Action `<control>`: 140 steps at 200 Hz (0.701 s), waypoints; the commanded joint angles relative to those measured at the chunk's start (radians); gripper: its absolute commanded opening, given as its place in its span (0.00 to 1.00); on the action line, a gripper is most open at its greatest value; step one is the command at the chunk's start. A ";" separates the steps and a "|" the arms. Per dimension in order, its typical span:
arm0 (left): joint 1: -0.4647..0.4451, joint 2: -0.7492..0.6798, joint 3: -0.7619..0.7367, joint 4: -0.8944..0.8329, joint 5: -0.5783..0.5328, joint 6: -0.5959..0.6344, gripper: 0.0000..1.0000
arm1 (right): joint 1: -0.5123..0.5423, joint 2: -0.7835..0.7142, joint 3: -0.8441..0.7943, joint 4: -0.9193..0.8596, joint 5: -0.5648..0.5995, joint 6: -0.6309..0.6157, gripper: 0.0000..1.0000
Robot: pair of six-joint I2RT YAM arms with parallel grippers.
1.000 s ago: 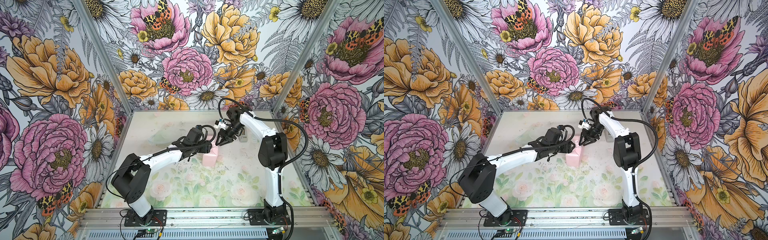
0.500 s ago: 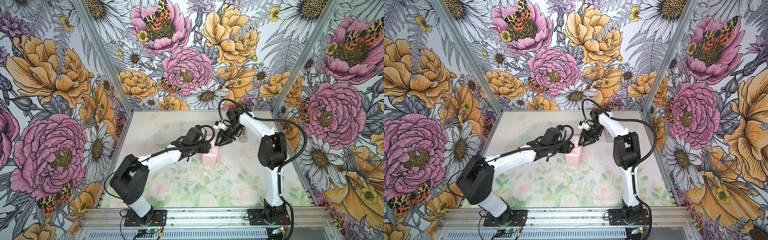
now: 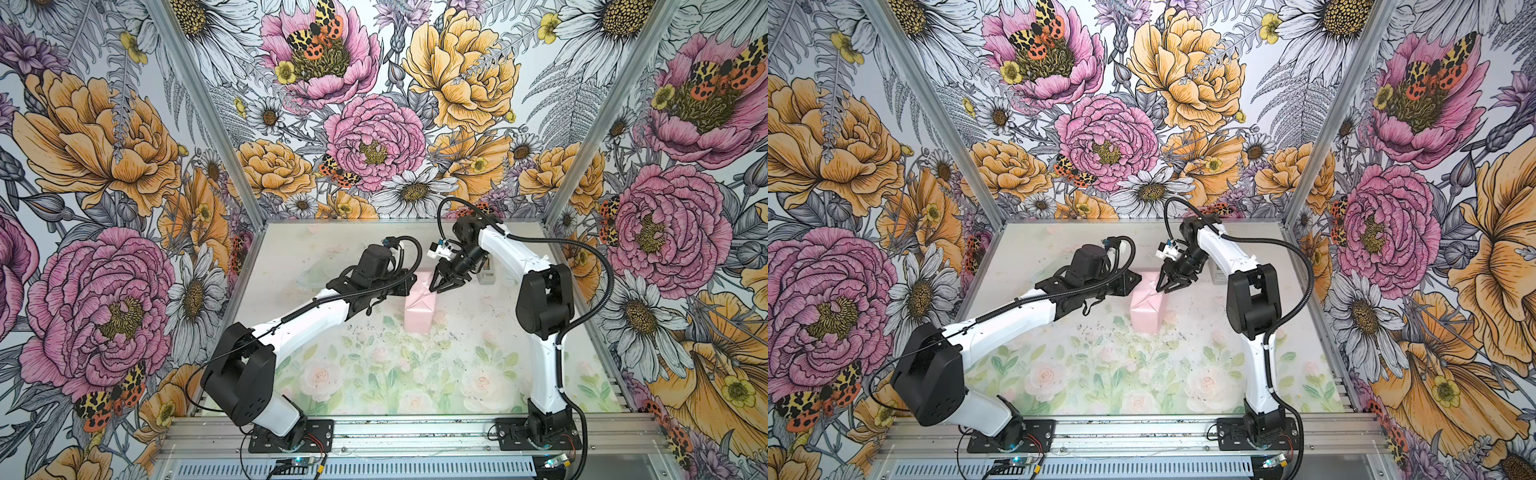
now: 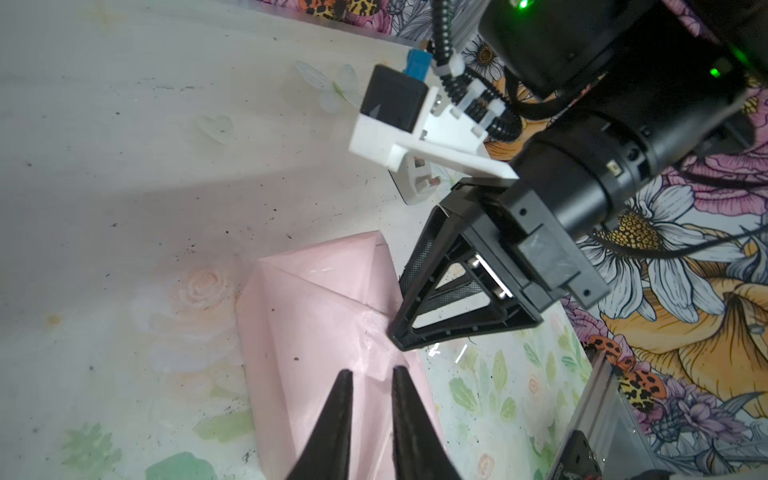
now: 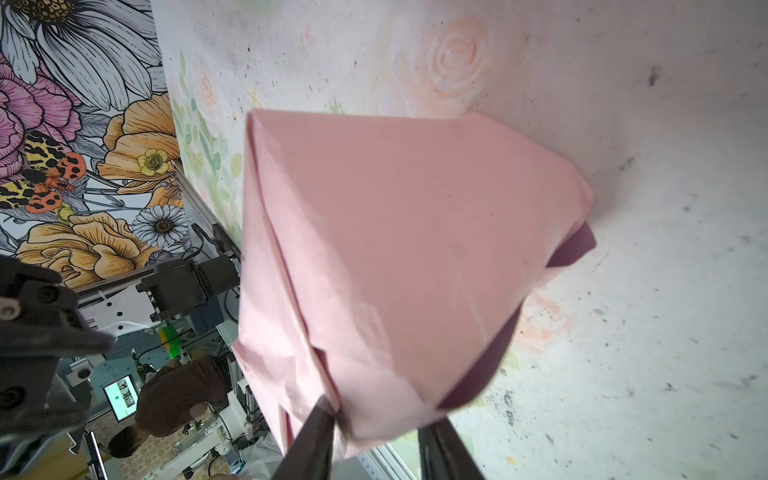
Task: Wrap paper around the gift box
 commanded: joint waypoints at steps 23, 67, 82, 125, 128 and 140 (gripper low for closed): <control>-0.004 0.072 0.058 0.107 0.125 -0.017 0.09 | 0.005 0.019 -0.035 0.035 0.089 0.002 0.35; -0.016 0.141 0.096 0.110 0.141 -0.018 0.05 | 0.004 0.011 -0.043 0.039 0.088 0.002 0.35; -0.018 0.156 0.100 0.113 0.137 -0.020 0.04 | 0.005 0.007 -0.048 0.039 0.087 0.002 0.35; -0.021 0.193 0.088 0.115 0.115 -0.028 0.04 | 0.004 -0.001 -0.055 0.042 0.081 0.003 0.35; -0.022 0.196 0.086 0.115 0.112 -0.028 0.04 | 0.004 -0.002 -0.055 0.043 0.081 0.003 0.35; -0.022 0.205 0.079 0.113 0.102 -0.031 0.04 | 0.005 -0.004 -0.057 0.045 0.078 0.003 0.35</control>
